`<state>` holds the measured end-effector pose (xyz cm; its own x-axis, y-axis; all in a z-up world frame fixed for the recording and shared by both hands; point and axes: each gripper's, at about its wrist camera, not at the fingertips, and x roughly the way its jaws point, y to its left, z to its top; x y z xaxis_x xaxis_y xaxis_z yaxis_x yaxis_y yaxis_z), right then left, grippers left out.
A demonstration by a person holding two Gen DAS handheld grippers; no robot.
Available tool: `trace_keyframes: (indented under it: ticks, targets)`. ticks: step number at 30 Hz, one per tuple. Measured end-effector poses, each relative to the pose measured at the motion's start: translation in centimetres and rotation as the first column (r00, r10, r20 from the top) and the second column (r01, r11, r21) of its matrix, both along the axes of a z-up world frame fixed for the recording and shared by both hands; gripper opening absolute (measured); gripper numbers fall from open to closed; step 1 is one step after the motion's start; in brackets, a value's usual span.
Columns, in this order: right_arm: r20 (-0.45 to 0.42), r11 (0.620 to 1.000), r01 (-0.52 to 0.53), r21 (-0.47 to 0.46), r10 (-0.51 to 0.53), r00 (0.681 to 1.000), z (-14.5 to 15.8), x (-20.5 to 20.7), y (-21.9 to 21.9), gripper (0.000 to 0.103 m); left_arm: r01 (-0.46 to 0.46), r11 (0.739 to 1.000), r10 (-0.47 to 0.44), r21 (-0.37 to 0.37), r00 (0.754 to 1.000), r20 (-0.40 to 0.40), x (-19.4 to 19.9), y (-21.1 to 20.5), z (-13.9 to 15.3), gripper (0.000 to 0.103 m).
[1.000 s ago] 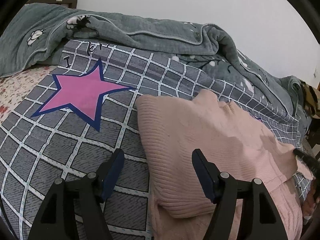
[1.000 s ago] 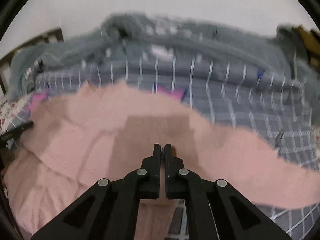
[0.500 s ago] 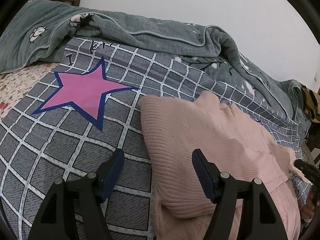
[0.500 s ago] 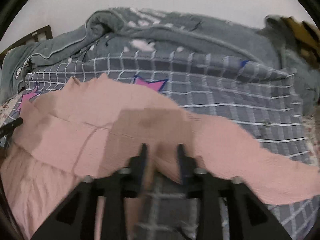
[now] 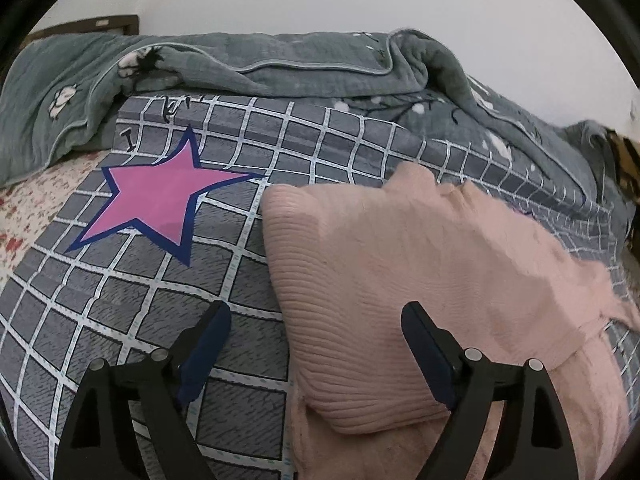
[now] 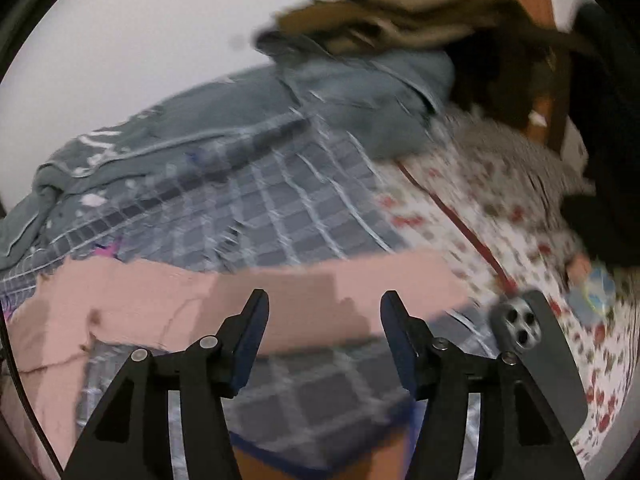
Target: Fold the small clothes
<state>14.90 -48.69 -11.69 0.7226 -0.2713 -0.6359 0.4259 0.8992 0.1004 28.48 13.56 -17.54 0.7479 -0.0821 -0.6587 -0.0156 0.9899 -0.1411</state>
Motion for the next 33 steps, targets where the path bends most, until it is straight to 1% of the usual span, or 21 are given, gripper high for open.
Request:
trace_keyframes:
  ticks: [1, 4, 6, 8, 9, 12, 14, 17, 20, 21, 22, 23, 24, 27, 28, 30, 32, 33]
  targets:
    - [-0.021, 1.0, 0.004, 0.027, -0.004, 1.0, -0.9, -0.3, -1.2, 0.057, -0.001, 1.0, 0.001, 0.007, 1.0, 0.001, 0.0, -0.1, 0.0, 0.087]
    - [-0.054, 0.998, 0.021, 0.065, -0.017, 0.998, -2.8, -0.3, -3.0, 0.057, -0.015, 1.0, 0.016, 0.018, 1.0, -0.007, 0.0, 0.0, -0.1, 0.087]
    - [-0.056, 0.995, 0.013, 0.097, -0.007, 0.998, -3.7, -0.4, -3.9, 0.058, -0.018, 1.0, 0.019, 0.024, 1.0, -0.018, 0.2, 0.0, -0.2, 0.087]
    - [-0.036, 0.993, 0.006, 0.116, -0.002, 0.999, -3.9, -0.3, -4.2, 0.059, -0.018, 0.999, 0.019, 0.035, 1.0, -0.024, 0.2, -0.2, -0.3, 0.087]
    - [-0.027, 0.992, 0.002, 0.13, 0.001, 1.0, -3.9, -0.2, -4.3, 0.061, -0.019, 0.999, 0.02, 0.041, 0.999, -0.026, 0.3, -0.3, -0.3, 0.087]
    - [0.001, 0.975, -0.003, 0.223, 0.003, 1.0, -4.3, 0.2, -5.8, 0.063, -0.018, 0.999, 0.02, 0.049, 0.999, -0.03, 0.3, -0.4, -0.3, 0.087]
    - [0.028, 0.957, -0.002, 0.29, -0.007, 1.0, -4.5, 0.3, -7.0, 0.063, -0.016, 0.999, 0.017, 0.043, 0.999, -0.035, 0.4, -0.3, -0.4, 0.087]
    - [0.038, 0.947, 0.018, 0.32, -0.032, 0.999, -4.3, 0.9, -7.7, 0.063, -0.015, 0.999, 0.016, 0.041, 0.999, -0.035, 0.4, -0.3, -0.4, 0.087]
    - [0.018, 0.957, 0.045, 0.288, -0.053, 0.998, -4.1, 1.9, -7.5, 0.062, -0.014, 0.999, 0.015, 0.034, 0.999, -0.033, 0.4, -0.3, -0.4, 0.087]
    - [0.016, 0.96, 0.056, 0.275, -0.063, 0.998, -4.0, 2.0, -7.4, 0.053, -0.013, 0.999, 0.014, 0.03, 0.999, -0.031, 0.4, -0.2, -0.4, 0.087]
    - [0.012, 0.968, 0.075, 0.239, -0.081, 0.997, -3.6, 2.2, -7.1, 0.041, -0.012, 1.0, 0.013, 0.023, 1.0, -0.029, 0.3, -0.2, -0.3, 0.087]
    - [0.004, 0.975, 0.074, 0.211, -0.077, 0.997, -3.4, 2.6, -6.9, 0.005, -0.012, 1.0, 0.012, 0.017, 1.0, -0.026, 0.3, -0.1, -0.3, 0.087]
    - [0.001, 0.98, 0.062, 0.188, -0.064, 0.998, -3.1, 2.9, -6.6, 0.006, -0.011, 1.0, 0.011, 0.01, 1.0, -0.023, 0.3, 0.0, -0.3, 0.087]
    - [0.024, 0.994, 0.094, 0.061, -0.095, 0.995, -1.3, 3.2, -5.0, 0.006, -0.006, 1.0, 0.005, -0.024, 1.0, -0.015, 0.2, 0.5, -0.1, 0.087]
    - [0.028, 0.995, 0.099, -0.005, -0.099, 0.995, -0.1, 3.4, -3.6, 0.005, -0.003, 0.999, 0.003, -0.042, 1.0, -0.011, 0.1, 0.7, -0.1, 0.087]
    - [0.053, 0.994, 0.086, -0.065, -0.082, 0.995, 1.9, 3.8, -1.6, 0.005, 0.001, 0.996, -0.003, -0.092, 1.0, -0.013, 0.1, 1.5, 0.0, 0.087]
    - [0.081, 0.99, 0.058, -0.129, -0.048, 0.996, 4.7, 4.4, 1.5, 0.005, -0.007, 0.991, 0.004, -0.134, 1.0, -0.026, -0.2, 2.4, 0.2, 0.087]
    - [0.098, 0.985, 0.034, -0.167, -0.017, 0.995, 6.5, 4.9, 3.8, 0.005, -0.02, 0.989, 0.016, -0.149, 0.999, -0.03, -0.5, 2.9, 0.4, 0.087]
